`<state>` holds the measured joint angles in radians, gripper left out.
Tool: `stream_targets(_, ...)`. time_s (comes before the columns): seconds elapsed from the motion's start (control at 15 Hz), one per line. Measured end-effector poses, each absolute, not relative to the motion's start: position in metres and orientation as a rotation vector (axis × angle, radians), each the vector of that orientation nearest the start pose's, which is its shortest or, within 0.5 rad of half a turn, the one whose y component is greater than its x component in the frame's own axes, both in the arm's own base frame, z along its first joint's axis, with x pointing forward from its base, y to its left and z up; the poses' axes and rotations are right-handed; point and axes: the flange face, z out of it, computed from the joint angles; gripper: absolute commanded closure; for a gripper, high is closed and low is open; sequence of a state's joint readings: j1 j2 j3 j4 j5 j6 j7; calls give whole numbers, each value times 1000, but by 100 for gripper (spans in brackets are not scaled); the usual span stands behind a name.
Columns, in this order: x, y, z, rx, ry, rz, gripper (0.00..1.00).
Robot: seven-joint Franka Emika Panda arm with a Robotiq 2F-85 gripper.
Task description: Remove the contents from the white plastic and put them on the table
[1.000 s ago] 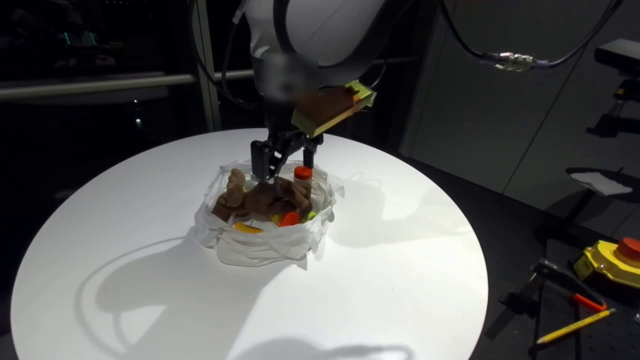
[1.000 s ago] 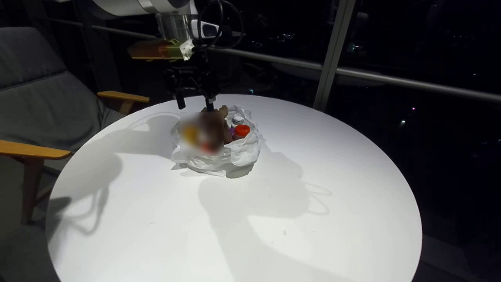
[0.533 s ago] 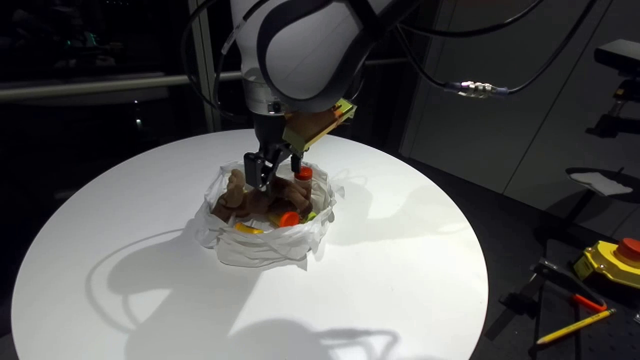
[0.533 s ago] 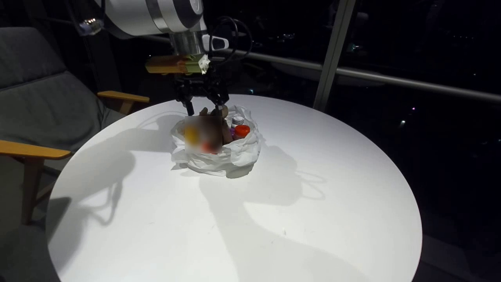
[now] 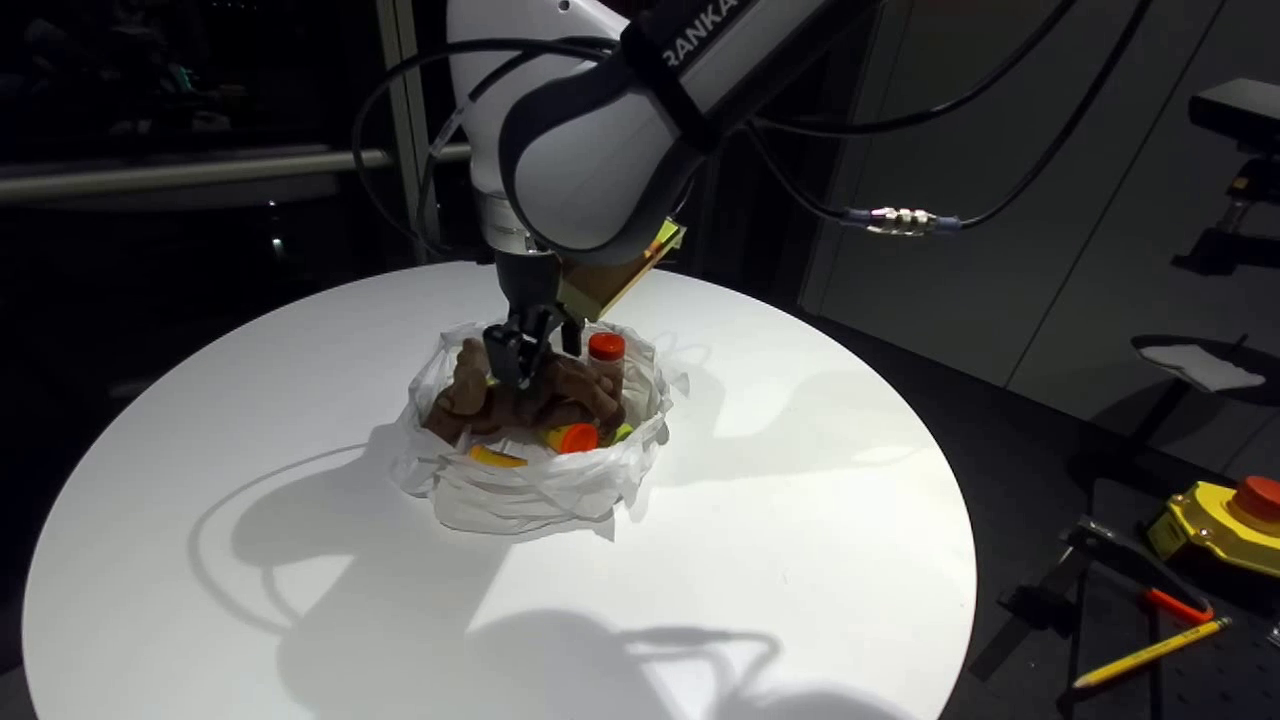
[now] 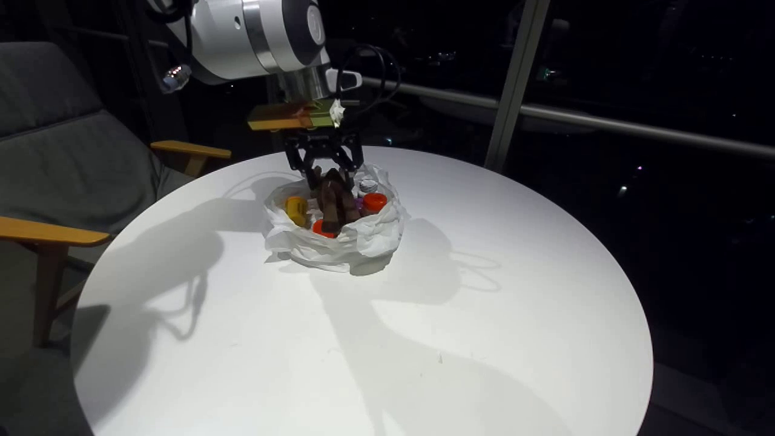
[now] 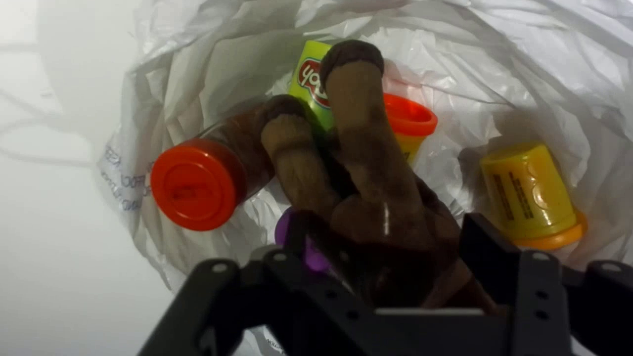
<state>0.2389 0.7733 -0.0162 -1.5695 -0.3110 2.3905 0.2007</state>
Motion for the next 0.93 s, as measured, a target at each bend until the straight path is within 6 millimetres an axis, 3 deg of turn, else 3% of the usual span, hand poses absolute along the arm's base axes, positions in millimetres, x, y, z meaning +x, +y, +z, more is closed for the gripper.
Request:
stream_targets(0.4,694,156,179,-3374,-523,-173,93)
stream_targets(0.73,691,152,184,-3398,-450,-100,94)
stream_targets(0.93,686,140,218,-3370,-232,-37,92)
